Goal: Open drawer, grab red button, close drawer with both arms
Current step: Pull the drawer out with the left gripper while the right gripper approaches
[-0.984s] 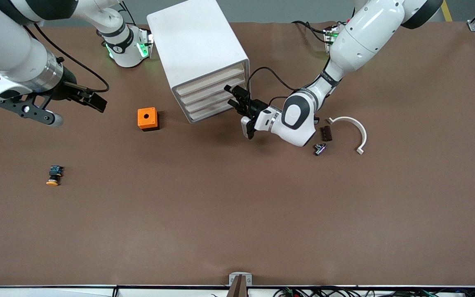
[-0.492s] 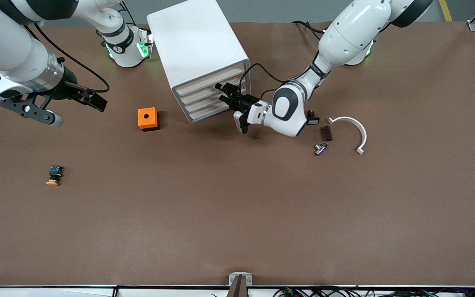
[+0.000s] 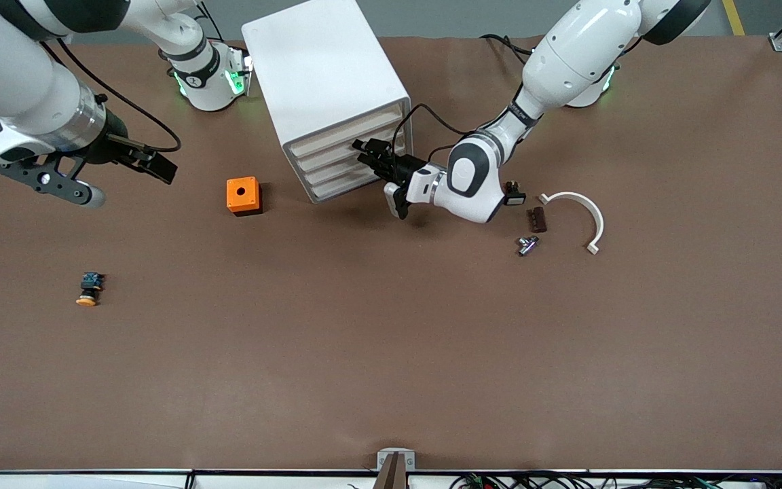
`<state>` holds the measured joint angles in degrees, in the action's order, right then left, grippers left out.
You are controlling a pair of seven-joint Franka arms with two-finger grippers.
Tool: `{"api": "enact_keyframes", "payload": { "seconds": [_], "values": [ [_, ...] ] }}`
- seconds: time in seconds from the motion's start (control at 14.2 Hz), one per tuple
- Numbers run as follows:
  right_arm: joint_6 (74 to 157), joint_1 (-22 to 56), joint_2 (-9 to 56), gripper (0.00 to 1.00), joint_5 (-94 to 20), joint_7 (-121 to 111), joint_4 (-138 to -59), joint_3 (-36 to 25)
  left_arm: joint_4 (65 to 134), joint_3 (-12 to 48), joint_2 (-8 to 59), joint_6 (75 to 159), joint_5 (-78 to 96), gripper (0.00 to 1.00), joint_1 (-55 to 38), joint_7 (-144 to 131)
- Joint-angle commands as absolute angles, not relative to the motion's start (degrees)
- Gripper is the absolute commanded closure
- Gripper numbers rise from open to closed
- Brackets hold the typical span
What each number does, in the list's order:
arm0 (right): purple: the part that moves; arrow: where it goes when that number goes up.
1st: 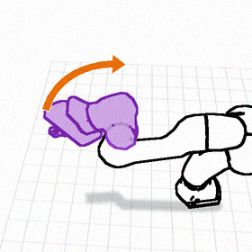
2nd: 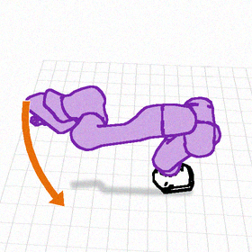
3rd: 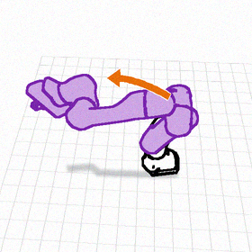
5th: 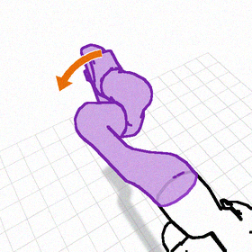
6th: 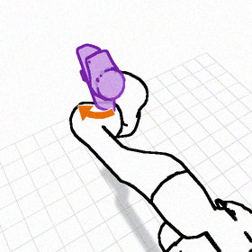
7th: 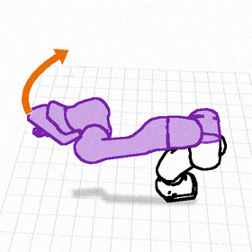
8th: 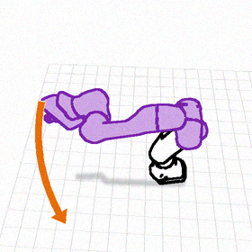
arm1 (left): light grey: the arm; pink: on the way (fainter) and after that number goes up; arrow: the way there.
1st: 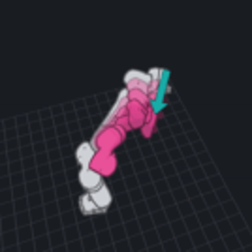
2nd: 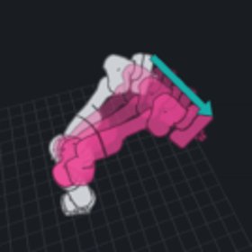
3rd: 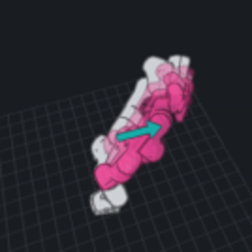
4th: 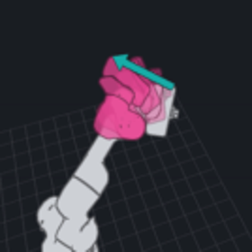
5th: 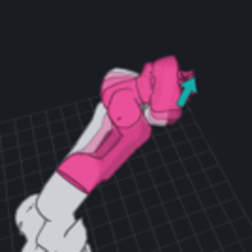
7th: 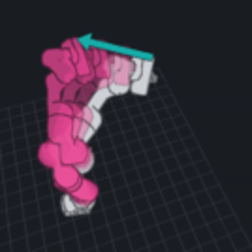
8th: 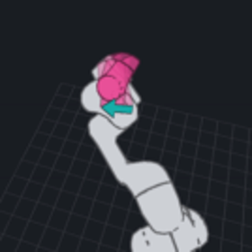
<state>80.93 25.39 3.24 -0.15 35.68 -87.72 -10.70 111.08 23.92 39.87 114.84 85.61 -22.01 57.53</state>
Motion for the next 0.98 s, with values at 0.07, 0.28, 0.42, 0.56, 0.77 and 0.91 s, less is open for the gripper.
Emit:
{"api": "enact_keyframes", "payload": {
  "seconds": [0.07,0.28,0.42,0.56,0.77,0.91],
  "values": [
    [80.60,26.89,2.81,0.00,-0.70,37.00,-87.89,-11.16,113.64,24.96,36.13,114.70,87.10,0.59,-21.53,54.16],
    [80.60,27.33,2.90,0.00,-0.79,37.09,-87.89,-11.16,113.82,26.01,35.51,114.70,87.19,0.70,-20.92,52.73],
    [80.60,28.29,2.81,0.00,-0.79,38.32,-87.80,-11.07,113.91,26.02,35.42,114.79,87.19,0.78,-20.92,53.26],
    [80.94,29.70,2.99,0.00,-0.79,39.80,-87.89,-11.07,113.82,26.02,35.59,114.79,87.19,0.84,-20.92,53.79],
    [81.39,32.86,3.25,0.00,-0.79,44.64,-87.89,-11.07,113.64,25.93,36.03,114.79,87.10,1.00,-20.74,53.79],
    [81.39,33.40,3.43,0.00,-0.88,45.00,-87.89,-11.07,113.03,25.84,36.47,114.70,87.01,1.00,-20.04,53.70]
  ]
}}
